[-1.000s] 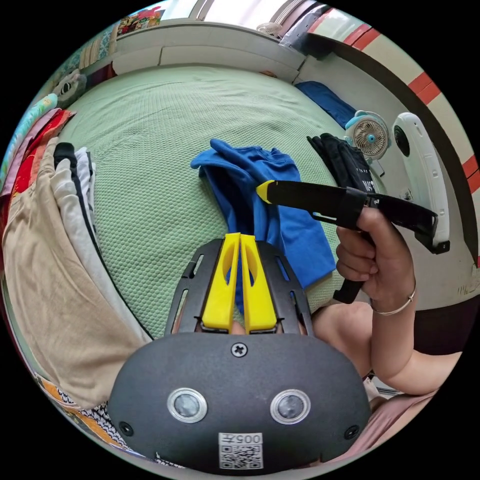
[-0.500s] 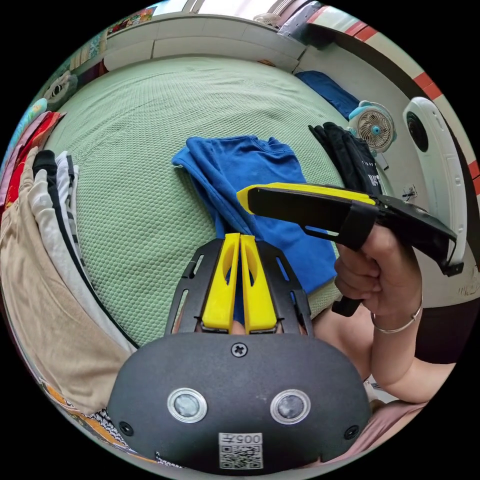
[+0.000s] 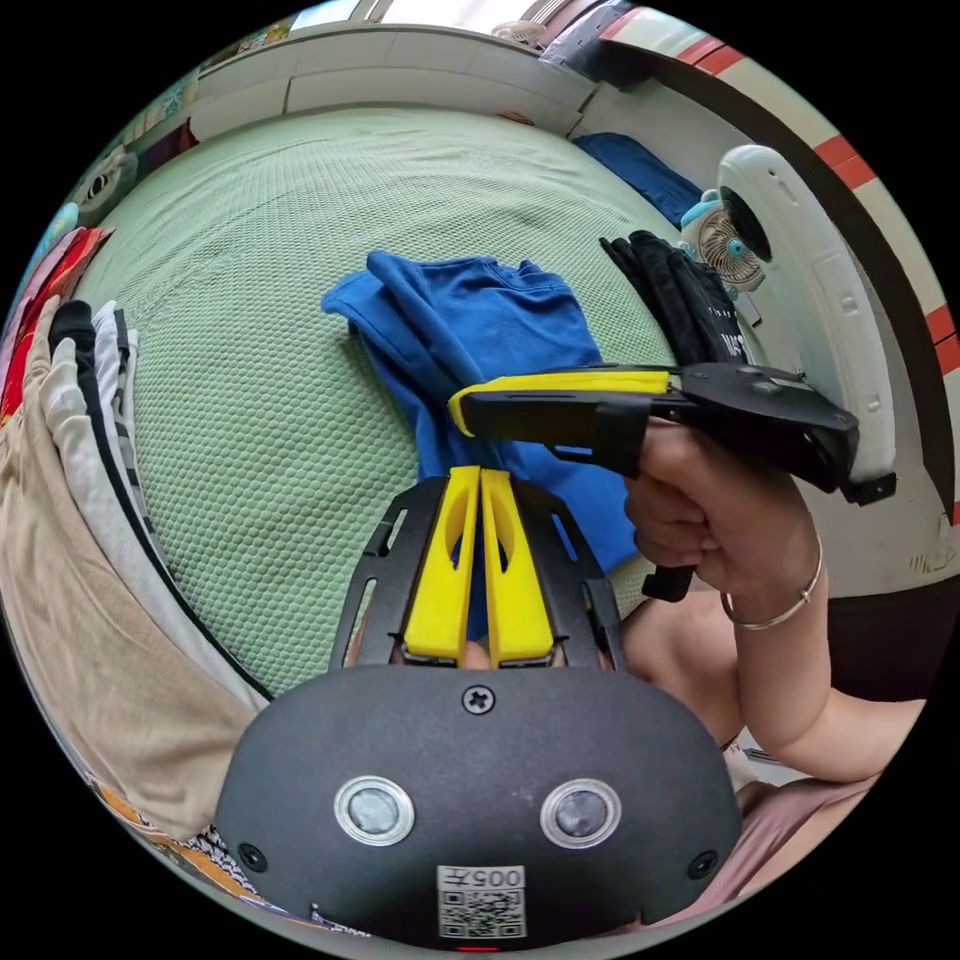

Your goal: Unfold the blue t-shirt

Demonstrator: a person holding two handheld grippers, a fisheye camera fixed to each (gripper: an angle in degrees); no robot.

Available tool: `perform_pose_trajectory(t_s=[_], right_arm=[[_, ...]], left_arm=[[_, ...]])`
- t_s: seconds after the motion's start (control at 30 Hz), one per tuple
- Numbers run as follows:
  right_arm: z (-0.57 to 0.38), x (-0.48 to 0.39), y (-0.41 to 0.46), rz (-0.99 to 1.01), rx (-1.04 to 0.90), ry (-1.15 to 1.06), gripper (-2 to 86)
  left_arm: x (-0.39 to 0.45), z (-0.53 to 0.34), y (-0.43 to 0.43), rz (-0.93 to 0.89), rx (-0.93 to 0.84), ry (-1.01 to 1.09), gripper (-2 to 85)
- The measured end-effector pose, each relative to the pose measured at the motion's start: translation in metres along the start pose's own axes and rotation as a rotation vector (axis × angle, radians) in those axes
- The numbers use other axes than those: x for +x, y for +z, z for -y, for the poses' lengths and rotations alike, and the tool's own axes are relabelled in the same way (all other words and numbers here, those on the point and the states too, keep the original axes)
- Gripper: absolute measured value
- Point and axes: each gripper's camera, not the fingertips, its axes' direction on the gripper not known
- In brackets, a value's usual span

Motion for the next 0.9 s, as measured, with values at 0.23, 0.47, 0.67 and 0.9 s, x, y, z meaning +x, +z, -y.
perform_pose_trajectory(t_s=[0.23, 0.47, 0.67, 0.9], right_arm=[[-0.013, 0.009, -0.019, 0.027, 0.061, 0.033, -0.9], [-0.029, 0.016, -0.036, 0.017, 0.130, 0.064, -0.9], [-0.044, 0.023, -0.051, 0.016, 0.193, 0.079, -1.0], [-0.061, 0.035, -0.065, 0.020, 0.236, 0.099, -1.0]], left_arm=[[-0.008, -0.004, -0.016, 0.111, 0.075, -0.073, 4.7], [-0.016, 0.008, 0.003, 0.009, 0.050, -0.079, 11.6], [0.000, 0.019, 0.020, 0.121, -0.002, -0.080, 10.7], [0.006, 0.025, 0.020, 0.078, -0.023, -0.122, 4.7]])
